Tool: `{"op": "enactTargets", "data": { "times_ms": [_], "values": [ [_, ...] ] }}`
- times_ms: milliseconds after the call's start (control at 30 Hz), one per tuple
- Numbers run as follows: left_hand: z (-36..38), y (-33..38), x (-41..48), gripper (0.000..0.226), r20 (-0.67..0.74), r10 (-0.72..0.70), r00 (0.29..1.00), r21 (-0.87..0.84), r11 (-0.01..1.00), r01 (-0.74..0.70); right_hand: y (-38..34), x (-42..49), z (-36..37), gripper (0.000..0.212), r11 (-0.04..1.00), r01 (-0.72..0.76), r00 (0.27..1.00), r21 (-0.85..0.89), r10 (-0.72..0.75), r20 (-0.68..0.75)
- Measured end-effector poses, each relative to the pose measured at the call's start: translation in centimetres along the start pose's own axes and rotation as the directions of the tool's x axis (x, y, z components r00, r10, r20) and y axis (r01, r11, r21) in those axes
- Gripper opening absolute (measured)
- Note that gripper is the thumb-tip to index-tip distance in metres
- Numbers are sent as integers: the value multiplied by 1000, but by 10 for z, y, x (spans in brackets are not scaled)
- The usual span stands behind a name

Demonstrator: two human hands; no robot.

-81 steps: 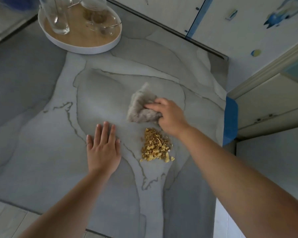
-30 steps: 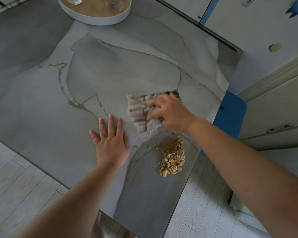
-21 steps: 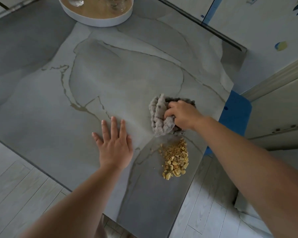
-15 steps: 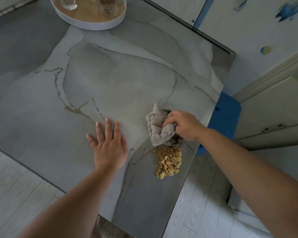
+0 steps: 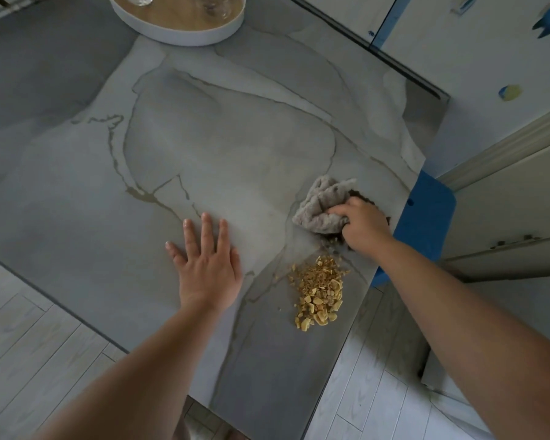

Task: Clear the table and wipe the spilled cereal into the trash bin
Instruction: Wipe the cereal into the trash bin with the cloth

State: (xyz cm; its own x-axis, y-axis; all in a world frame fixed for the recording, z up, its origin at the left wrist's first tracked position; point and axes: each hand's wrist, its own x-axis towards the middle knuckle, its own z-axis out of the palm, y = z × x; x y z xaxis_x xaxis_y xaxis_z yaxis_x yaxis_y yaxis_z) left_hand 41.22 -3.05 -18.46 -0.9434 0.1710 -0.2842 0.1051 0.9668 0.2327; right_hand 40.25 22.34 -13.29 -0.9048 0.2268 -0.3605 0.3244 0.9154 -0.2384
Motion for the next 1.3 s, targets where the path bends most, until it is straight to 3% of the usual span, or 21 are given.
{"op": "enactTargets", "data": {
  "times_ms": [67, 167, 267, 333, 433, 567, 667, 767, 833, 900, 967, 1100, 1300],
  "values": [
    [0, -2, 0, 55, 0, 2, 1000, -9, 1000, -2, -8, -14, -4, 51, 999, 30, 999, 30, -31, 32],
    [-2, -3, 0, 65, -54, 20, 998, -118, 993, -26, -35, -26, -13, 53, 984, 93, 995, 155, -85, -58],
    [-8, -16, -4, 70, -150, 12, 989, -265, 963, -52, -85, -31, -10, 50, 954, 277, 959, 117, -267, -90],
    [-13, -31, -8, 58, -124, 48, 991, -204, 976, -72, -116, -29, 4, 48, 912, 407, 912, 48, -403, -73],
    [-15, -57, -17, 58, -60, 85, 995, -92, 992, -90, -142, -28, 32, 45, 869, 493, 870, -36, -491, 55],
    [-13, -68, -23, 78, -58, 126, 990, -40, 991, -128, -126, -44, 47, 40, 806, 588, 801, -72, -568, 191],
    [-11, -66, -23, 68, -70, 114, 991, -54, 992, -118, -105, -63, 40, 34, 724, 673, 730, -151, -616, 296],
    [-8, -68, -22, 51, -85, 113, 990, -71, 990, -119, -90, -69, 25, 34, 640, 713, 692, -287, -573, 440],
    [-8, -70, -22, 50, -95, 122, 988, -80, 988, -129, -87, -67, 15, 32, 670, 700, 710, -249, -614, 344],
    [-10, -71, -22, 58, -98, 134, 986, -84, 986, -142, -92, -65, 13, 25, 697, 699, 714, -164, -692, 102],
    [-11, -73, -24, 59, -95, 124, 988, -70, 989, -131, -110, -67, 20, 17, 634, 763, 639, -127, -769, 0],
    [-7, -78, -25, 62, -80, 32, 996, -54, 998, -37, -126, -76, 63, 23, 415, 891, 439, -184, -891, 115],
    [-10, -76, -23, 51, -116, 17, 993, -91, 995, -28, -103, -73, 46, 31, 320, 907, 410, -275, -823, 393]
  ]
}}
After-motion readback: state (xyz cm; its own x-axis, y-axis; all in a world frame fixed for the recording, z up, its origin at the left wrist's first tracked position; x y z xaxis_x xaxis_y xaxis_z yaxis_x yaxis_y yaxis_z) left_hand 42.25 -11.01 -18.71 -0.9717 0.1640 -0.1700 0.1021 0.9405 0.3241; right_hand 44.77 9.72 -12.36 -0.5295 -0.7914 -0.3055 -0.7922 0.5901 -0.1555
